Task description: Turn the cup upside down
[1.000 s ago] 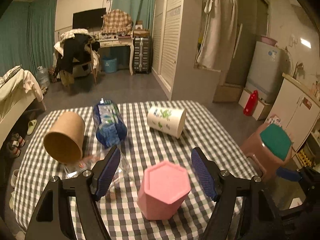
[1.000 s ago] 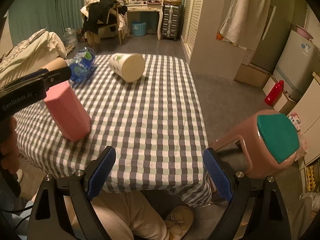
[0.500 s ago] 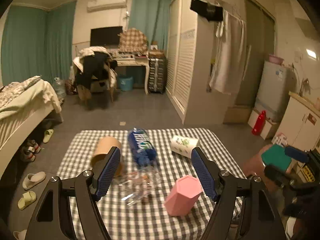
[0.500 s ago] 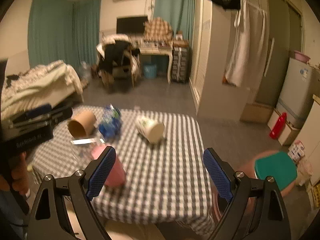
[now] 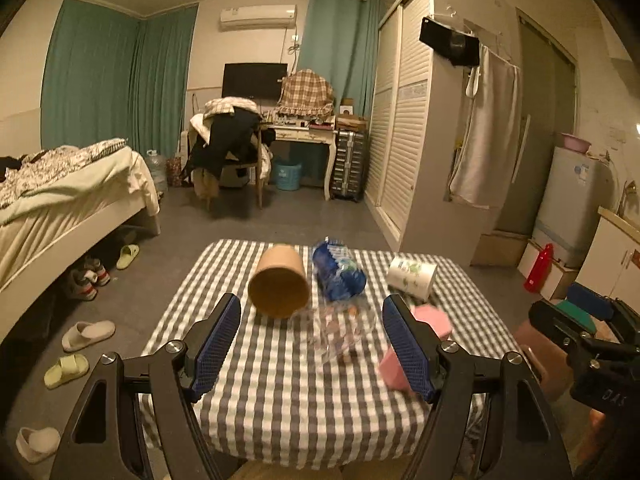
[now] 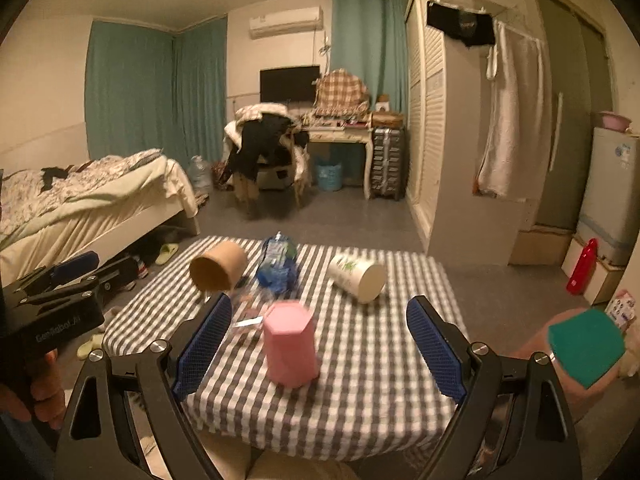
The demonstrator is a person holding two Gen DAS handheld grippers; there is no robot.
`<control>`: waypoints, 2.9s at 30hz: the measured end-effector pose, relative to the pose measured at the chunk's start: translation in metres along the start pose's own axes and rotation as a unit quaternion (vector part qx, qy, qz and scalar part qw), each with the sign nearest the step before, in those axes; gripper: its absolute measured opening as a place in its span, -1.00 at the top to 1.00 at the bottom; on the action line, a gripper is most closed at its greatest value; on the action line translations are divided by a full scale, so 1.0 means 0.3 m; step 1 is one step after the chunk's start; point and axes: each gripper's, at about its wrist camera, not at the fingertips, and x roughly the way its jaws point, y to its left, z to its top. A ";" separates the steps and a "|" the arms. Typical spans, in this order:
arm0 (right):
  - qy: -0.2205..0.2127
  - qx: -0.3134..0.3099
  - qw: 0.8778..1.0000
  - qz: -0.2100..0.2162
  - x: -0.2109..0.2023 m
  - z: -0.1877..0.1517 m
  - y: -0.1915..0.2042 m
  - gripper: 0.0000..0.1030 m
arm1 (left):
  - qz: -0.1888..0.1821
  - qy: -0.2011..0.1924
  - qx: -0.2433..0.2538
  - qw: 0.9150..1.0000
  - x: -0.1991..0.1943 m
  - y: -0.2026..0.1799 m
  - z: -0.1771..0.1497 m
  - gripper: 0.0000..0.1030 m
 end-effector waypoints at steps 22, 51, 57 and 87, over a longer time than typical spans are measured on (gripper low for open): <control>0.047 0.019 0.998 -0.028 0.109 -0.151 -0.048 -0.96 | 0.016 0.017 0.006 1.000 0.067 -0.025 -0.129 -0.98; 0.050 0.017 0.998 -0.046 0.113 -0.147 -0.058 -0.99 | 0.025 0.029 0.012 0.999 0.095 -0.031 -0.146 -1.00; 0.054 0.016 0.997 -0.047 0.114 -0.150 -0.059 -0.99 | 0.029 0.025 0.011 0.999 0.087 -0.025 -0.148 -1.00; 0.064 0.014 0.997 -0.047 0.133 -0.172 -0.049 -0.99 | 0.029 0.027 0.011 0.999 0.085 -0.021 -0.147 -1.00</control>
